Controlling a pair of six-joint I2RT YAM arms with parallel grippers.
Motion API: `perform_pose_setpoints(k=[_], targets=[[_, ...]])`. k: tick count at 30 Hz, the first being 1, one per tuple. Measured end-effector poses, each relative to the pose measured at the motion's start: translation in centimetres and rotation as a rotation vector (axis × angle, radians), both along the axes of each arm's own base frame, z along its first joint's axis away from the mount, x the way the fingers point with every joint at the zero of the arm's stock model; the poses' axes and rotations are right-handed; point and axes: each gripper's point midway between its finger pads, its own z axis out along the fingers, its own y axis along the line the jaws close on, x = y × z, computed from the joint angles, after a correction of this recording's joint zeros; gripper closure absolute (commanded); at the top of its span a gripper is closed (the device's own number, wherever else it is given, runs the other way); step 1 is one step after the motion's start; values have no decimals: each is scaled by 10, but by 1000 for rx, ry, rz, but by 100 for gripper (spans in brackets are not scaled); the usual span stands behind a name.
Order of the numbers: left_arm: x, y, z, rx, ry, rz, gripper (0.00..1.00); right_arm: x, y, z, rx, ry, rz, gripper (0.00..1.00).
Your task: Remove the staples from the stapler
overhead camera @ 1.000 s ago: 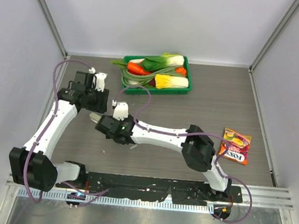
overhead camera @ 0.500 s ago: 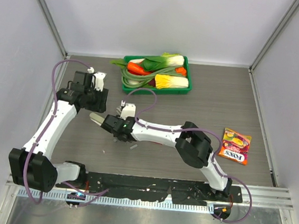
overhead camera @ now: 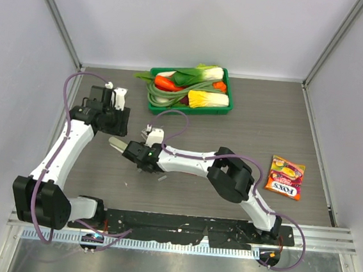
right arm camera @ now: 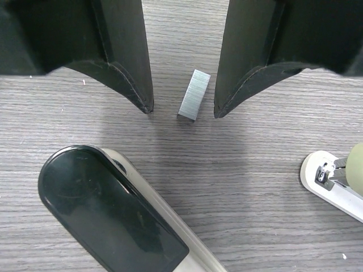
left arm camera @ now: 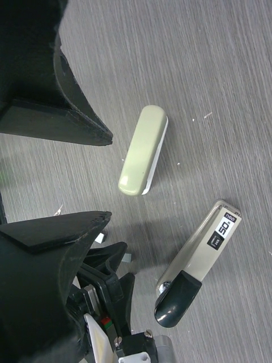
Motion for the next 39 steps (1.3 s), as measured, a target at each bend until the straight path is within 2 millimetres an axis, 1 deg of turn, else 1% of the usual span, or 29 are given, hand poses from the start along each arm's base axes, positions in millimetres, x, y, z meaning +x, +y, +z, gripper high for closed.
perform_pose_setpoints(k=[4,8,16,21,24,25,28,33,34,37,39], targets=[[1,0,0,-1,-4,0,46,-2,1,0,6,2,-4,48],[4,-1,1,-6,-16,-2,46,-2,2,0,9,4,-7,56],[4,-1,2,-4,-19,-8,46,-8,5,-1,12,10,4,64],[4,-1,3,-3,-24,-10,46,-9,7,-2,5,13,7,72],[3,-1,4,-4,-29,-11,46,-10,8,-2,2,12,7,81],[3,-1,5,-5,-30,-12,46,-10,7,-2,1,12,7,86],[3,-2,5,-7,-31,-13,46,-11,7,-2,-3,10,5,92],[3,-3,6,-13,-34,-17,45,-10,6,-1,-1,0,6,93],[3,-3,6,-14,-35,-18,45,-11,4,-2,-3,-4,9,94],[2,-5,7,-23,-34,-24,45,-21,-15,0,-45,-13,30,95],[2,-8,7,-28,-34,-32,45,-30,-33,6,-72,-24,46,95]])
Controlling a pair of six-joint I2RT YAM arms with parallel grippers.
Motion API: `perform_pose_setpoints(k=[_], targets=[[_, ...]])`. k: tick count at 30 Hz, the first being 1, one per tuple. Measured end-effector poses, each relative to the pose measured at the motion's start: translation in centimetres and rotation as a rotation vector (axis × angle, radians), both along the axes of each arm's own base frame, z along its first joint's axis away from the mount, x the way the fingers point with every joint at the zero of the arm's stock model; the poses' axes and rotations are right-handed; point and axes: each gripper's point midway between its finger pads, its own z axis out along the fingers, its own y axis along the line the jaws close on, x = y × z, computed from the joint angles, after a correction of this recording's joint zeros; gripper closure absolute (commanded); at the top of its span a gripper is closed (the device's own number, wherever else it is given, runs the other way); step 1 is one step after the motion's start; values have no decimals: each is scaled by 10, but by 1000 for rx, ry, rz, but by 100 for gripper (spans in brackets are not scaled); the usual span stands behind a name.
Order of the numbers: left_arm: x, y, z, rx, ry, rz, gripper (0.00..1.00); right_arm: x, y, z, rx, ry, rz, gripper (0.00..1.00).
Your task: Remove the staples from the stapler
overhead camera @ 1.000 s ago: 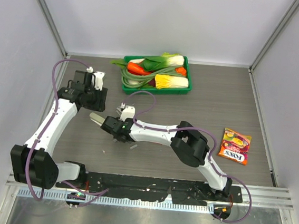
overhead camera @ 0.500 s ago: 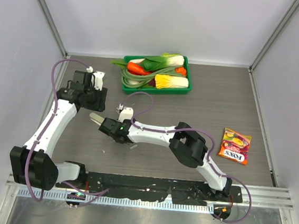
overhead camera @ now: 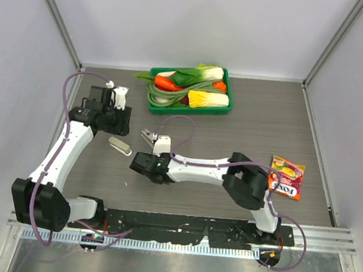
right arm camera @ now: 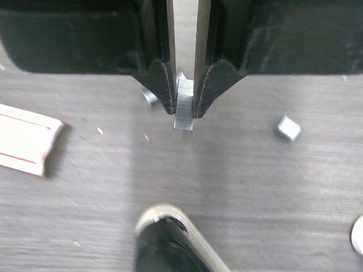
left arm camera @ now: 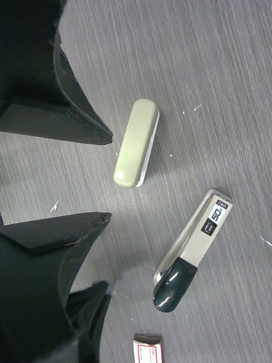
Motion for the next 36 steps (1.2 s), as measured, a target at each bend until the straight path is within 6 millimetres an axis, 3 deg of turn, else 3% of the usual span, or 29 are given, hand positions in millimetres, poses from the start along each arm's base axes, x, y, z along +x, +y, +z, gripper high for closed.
perform_pose_setpoints(k=[6,11,14,21,31,36], targets=[[-2,-26,2,8,-23,-83,45,-27,-35,54,51,-50,28,95],[-9,-58,3,27,-46,-185,46,-33,-64,86,116,-93,-11,95],[-13,-76,1,39,-51,-239,46,-30,-96,80,95,-102,-66,95],[-14,-106,-18,54,-21,-324,46,-20,-157,38,-32,-70,-174,95],[-13,-121,-27,59,-15,-362,45,1,-170,46,-20,-91,-205,95],[-13,-124,-33,65,-1,-370,45,4,-182,33,-38,-87,-210,95]])
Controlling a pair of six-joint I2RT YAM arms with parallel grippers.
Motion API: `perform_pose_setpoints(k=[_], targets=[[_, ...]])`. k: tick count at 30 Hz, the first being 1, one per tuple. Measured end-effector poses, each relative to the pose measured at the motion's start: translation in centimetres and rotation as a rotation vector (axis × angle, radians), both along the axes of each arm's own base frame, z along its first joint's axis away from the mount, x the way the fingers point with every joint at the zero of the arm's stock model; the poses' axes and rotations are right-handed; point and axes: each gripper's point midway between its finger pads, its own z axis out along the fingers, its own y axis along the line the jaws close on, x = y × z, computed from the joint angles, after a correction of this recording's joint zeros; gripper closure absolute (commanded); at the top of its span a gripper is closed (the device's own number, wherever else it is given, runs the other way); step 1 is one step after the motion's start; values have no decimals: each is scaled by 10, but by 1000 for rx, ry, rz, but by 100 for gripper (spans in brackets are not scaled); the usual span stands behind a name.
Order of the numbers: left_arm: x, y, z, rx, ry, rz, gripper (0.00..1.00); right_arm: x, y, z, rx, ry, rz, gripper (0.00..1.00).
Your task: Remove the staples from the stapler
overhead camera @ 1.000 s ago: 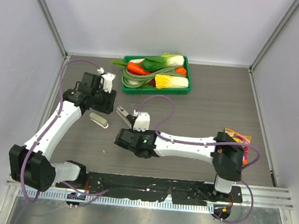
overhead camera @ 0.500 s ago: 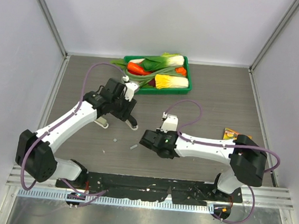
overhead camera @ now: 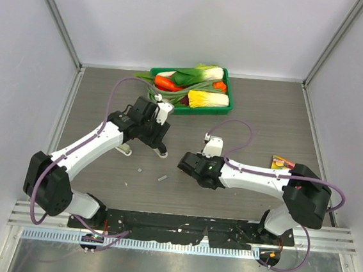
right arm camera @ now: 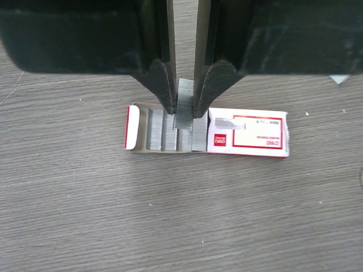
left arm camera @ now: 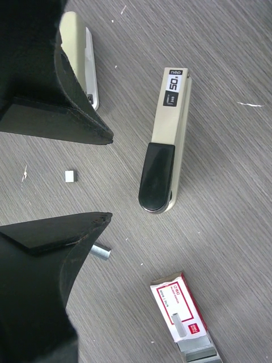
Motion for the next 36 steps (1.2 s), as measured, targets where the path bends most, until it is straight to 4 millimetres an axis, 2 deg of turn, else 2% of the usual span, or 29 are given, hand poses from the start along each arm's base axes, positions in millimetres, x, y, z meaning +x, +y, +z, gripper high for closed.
perform_pose_setpoints(k=[16,36], targets=[[2,0,0,-1,-10,2,46,9,-7,-23,-40,28,2,95],[1,1,0,1,-18,6,45,10,-9,-35,-47,60,15,95]])
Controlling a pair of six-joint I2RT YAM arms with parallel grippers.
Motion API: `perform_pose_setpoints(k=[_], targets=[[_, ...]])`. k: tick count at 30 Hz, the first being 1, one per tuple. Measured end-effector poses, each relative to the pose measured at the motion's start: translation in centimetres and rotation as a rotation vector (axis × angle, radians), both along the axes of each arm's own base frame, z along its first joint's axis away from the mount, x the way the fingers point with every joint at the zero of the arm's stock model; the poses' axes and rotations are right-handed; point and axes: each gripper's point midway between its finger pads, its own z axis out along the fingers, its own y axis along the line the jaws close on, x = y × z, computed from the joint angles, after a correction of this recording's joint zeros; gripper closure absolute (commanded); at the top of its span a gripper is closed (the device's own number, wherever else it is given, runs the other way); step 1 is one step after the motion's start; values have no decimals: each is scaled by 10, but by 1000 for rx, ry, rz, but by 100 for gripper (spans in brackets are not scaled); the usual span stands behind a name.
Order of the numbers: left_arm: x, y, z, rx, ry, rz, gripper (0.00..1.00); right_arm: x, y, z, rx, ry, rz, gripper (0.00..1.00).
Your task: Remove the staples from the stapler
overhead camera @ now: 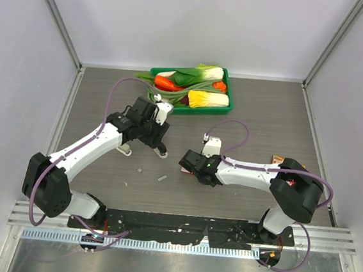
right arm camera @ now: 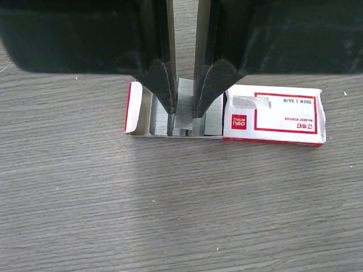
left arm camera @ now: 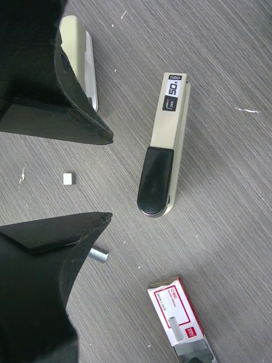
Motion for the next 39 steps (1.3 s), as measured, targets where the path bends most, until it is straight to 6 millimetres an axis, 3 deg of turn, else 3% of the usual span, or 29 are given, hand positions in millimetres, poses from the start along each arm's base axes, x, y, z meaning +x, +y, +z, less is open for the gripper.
perform_pose_setpoints(k=[24,39], targets=[[-3,6,-5,27,-7,-13,46,1,-1,-6,-25,9,18,96],[-3,6,-6,28,-5,-13,46,5,7,-5,-3,2,46,69]])
